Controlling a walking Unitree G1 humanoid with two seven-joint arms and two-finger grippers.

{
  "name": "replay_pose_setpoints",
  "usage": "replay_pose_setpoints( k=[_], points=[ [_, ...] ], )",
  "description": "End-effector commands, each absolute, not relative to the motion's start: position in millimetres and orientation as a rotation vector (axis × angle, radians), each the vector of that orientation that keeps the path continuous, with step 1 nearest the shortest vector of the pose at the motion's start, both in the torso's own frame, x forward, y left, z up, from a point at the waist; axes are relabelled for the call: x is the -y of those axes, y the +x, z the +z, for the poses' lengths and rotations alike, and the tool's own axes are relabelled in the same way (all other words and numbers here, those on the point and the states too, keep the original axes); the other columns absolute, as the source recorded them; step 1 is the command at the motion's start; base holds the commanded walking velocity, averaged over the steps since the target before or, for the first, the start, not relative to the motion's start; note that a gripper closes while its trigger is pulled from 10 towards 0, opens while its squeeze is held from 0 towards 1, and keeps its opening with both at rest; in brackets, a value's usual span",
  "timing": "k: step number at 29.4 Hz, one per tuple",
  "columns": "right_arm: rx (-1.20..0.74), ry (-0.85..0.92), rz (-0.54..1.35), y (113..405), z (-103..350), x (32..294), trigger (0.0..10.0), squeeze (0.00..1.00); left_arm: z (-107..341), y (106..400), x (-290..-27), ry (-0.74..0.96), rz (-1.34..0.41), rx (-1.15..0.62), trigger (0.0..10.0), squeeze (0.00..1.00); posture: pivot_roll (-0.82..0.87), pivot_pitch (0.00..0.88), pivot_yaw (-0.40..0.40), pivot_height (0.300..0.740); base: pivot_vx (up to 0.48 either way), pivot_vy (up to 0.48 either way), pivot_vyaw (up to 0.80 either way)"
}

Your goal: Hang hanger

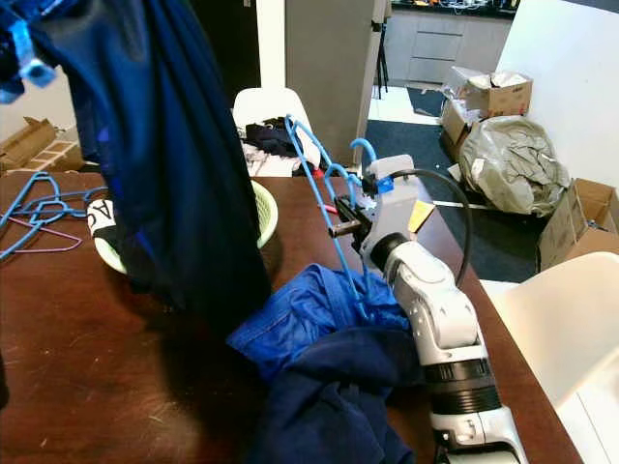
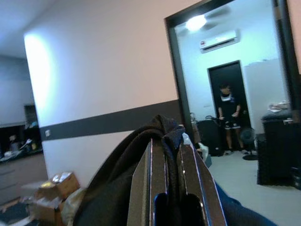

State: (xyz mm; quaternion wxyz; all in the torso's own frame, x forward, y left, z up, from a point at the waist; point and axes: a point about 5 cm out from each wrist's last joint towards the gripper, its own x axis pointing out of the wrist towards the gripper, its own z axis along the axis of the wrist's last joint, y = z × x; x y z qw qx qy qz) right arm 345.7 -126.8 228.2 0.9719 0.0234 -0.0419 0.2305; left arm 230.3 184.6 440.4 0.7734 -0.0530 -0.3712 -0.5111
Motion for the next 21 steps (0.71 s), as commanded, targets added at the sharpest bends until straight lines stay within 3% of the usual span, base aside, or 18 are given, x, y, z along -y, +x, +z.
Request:
replay_pose_setpoints(
  k=[1, 10, 12, 16, 18, 20, 21],
  points=[
    [0.099, 0.051, 0.458, 348, 231, 129, 10.0, 0.00, 443, 220, -186, -0.135, -1.153, 0.840, 0.0, 0.00, 0.11, 0.000, -0.063, 0.740, 0.000, 0.000, 0.00],
    [0.103, 0.051, 0.466, 349, 231, 129, 10.0, 0.00, 482, 194, -221, -0.093, -1.032, 0.981, 0.0, 0.00, 0.11, 0.000, -0.058, 0.740, 0.000, 0.000, 0.00],
    [0.101, 0.049, 0.471, 349, 230, 129, 10.0, 0.00, 476, 198, -231, 0.054, -0.858, 0.860, 0.0, 0.00, 0.11, 0.000, -0.058, 0.740, 0.000, 0.000, 0.00],
    [0.100, 0.048, 0.473, 349, 230, 129, 10.0, 0.00, 472, 200, -233, 0.089, -0.817, 0.826, 0.0, 0.00, 0.11, 0.000, -0.058, 0.740, 0.000, 0.000, 0.00],
    [0.095, 0.042, 0.481, 348, 229, 130, 10.0, 0.00, 465, 207, -249, 0.177, -0.645, 0.750, 0.0, 0.00, 0.11, 0.000, -0.062, 0.740, 0.000, 0.000, 0.00],
    [0.095, 0.042, 0.481, 348, 229, 130, 10.0, 0.00, 465, 207, -249, 0.177, -0.645, 0.750, 0.0, 0.00, 0.11, 0.000, -0.062, 0.740, 0.000, 0.000, 0.00],
    [0.094, 0.040, 0.484, 348, 229, 130, 10.0, 0.00, 464, 208, -259, 0.212, -0.565, 0.725, 0.0, 0.00, 0.11, 0.000, -0.065, 0.740, 0.000, 0.000, 0.00]
  ],
)
